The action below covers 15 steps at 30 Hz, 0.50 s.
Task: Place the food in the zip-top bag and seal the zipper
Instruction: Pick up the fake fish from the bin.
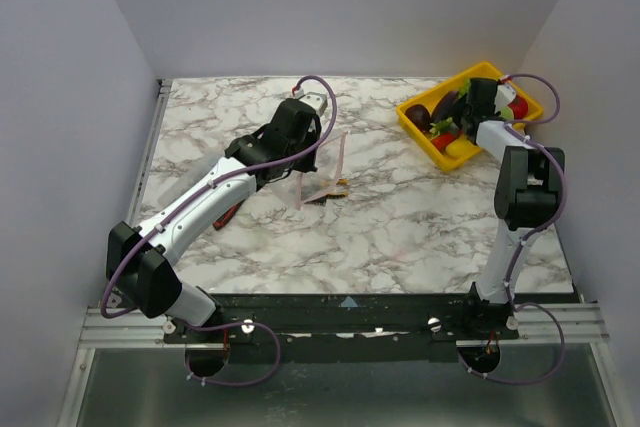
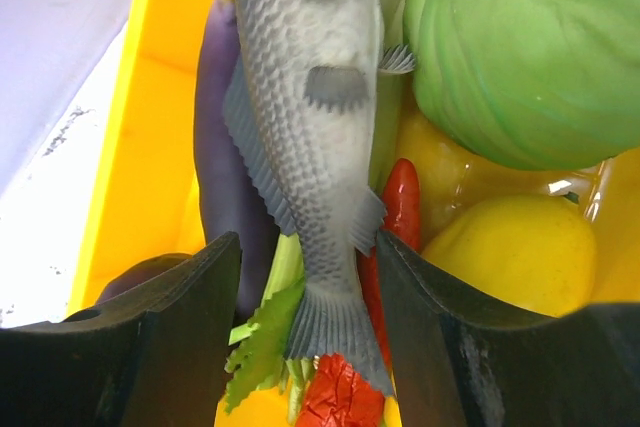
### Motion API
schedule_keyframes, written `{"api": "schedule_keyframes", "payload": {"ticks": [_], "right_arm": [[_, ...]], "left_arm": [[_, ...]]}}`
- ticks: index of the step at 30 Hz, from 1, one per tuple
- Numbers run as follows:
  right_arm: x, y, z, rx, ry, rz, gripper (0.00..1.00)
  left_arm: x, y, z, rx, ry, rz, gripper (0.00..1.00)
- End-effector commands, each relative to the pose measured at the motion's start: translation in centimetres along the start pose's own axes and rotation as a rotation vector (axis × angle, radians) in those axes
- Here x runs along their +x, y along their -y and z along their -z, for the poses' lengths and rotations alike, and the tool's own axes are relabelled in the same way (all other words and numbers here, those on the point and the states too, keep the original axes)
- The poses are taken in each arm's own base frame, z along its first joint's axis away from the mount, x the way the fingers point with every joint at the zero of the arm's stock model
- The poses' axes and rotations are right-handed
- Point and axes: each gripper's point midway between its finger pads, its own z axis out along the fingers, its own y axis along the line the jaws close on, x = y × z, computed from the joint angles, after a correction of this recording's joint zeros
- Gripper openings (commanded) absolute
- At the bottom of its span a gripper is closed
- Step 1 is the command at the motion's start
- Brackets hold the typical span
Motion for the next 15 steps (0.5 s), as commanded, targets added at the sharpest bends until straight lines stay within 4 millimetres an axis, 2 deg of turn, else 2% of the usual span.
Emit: {"api": "schedule_keyframes", "payload": {"ticks": [1, 9, 13, 15], "right_arm": [[-0.3, -0.3, -1.1, -0.037, 0.017, -0.060, 0.60], [0.5, 0.1, -1.7, -0.071, -0.009, -0.091, 0.67], [0.5, -0.3, -2.2, -0.094, -0.014, -0.098, 0.66], [0.6, -0.4, -2.3, -0.100, -0.017, -0.098, 0.62]], "left_arm": [[-0.9, 0.6, 0.3, 0.031, 0.010, -0.003, 0.00], [-0.8, 0.9, 0.3, 0.044, 0.004, -0.003, 0.00], [-0.7, 0.9, 0.1, 0.044, -0.002, -0.002, 0.00], [-0.6, 0.9, 0.0, 0.041, -0.005, -0.004, 0.00]]}}
